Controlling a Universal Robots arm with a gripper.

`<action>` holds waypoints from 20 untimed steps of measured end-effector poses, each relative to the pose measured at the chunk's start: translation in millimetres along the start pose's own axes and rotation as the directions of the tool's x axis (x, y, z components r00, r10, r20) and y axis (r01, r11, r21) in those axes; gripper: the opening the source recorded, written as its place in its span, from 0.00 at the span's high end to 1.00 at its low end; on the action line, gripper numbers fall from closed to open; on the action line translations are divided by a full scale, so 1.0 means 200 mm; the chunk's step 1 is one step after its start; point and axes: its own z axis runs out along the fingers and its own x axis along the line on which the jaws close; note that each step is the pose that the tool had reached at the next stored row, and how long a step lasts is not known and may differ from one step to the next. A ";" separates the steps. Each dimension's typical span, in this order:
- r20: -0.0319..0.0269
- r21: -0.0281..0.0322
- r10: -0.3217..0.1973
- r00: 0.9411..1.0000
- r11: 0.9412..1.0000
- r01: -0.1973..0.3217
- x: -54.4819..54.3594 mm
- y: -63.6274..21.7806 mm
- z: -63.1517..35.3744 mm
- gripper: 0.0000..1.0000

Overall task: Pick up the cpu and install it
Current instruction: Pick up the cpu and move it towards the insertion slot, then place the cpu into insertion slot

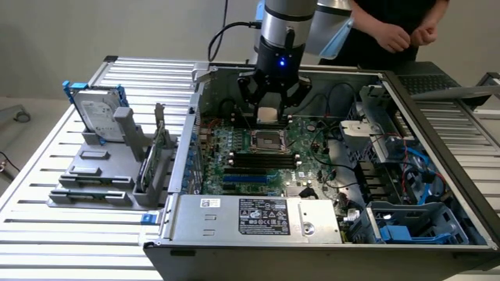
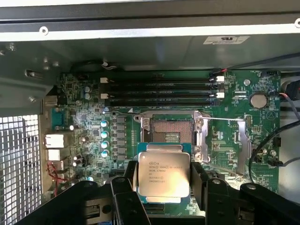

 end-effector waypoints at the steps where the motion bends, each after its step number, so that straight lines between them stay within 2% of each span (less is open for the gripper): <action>1: 0.001 0.000 -0.002 1.000 1.000 0.002 0.00 0.002 0.009 0.45; 10: 0.008 0.000 -0.008 1.000 1.000 0.008 -0.05 0.034 0.076 0.45; 20: 0.008 0.000 -0.009 1.000 1.000 0.009 -0.05 0.040 0.080 0.45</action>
